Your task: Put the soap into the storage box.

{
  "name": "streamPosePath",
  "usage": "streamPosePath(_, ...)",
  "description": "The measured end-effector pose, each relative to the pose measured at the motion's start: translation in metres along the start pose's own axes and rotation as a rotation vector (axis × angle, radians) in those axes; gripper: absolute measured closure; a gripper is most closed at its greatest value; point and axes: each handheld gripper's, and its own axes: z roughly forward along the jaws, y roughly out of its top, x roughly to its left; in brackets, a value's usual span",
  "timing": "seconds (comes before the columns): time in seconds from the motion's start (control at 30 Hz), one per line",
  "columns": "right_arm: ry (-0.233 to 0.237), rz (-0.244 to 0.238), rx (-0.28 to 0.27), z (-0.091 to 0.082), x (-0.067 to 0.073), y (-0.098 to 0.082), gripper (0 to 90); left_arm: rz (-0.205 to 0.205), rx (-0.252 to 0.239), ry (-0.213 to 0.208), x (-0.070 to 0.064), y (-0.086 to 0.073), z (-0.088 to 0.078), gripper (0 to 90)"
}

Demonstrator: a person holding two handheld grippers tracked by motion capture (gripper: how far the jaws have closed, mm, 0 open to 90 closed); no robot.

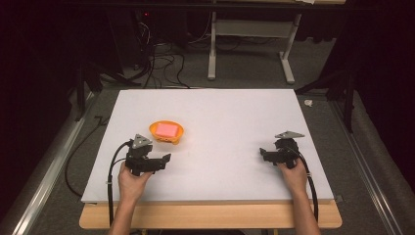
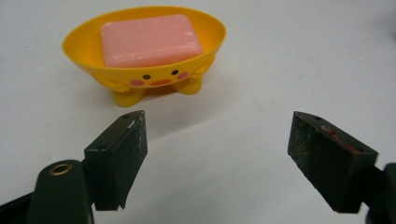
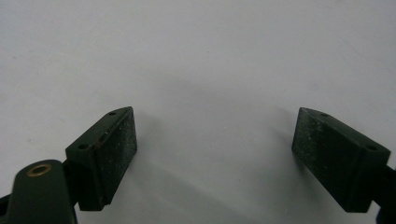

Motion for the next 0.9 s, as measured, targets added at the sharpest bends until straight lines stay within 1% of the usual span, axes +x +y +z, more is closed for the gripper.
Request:
streamPosePath(0.2, 0.0, 0.0, 0.0, 0.0, 0.0, 0.0, 14.4, 0.021, 0.02, -0.016, -0.006, -0.003, 0.009, 20.8)
streamPosePath(0.37, 0.0, 0.0, 0.0, 0.0, 0.0, 0.0, 14.4, 0.016, 0.028, -0.023, -0.009, -0.007, 0.017, 20.8)
streamPosePath(0.53, 0.0, 0.0, 0.0, 0.0, 0.0, 0.0, 14.4, 0.024, 0.056, -0.038, -0.013, -0.012, 0.027, 21.0)
streamPosePath(0.6, 0.0, 0.0, 0.0, 0.0, 0.0, 0.0, 14.4, 0.045, 0.069, -0.028, -0.016, -0.013, 0.032, 21.0)
streamPosePath(0.7, 0.0, 0.0, 0.0, 0.0, 0.0, 0.0, 14.4, 0.064, 0.08, -0.036, -0.019, -0.014, 0.04, 21.1)
streamPosePath(0.9, 0.001, 0.0, 0.0, 0.0, 0.0, 0.0, 14.4, 0.085, 0.087, -0.01, -0.023, -0.018, 0.056, 20.5)
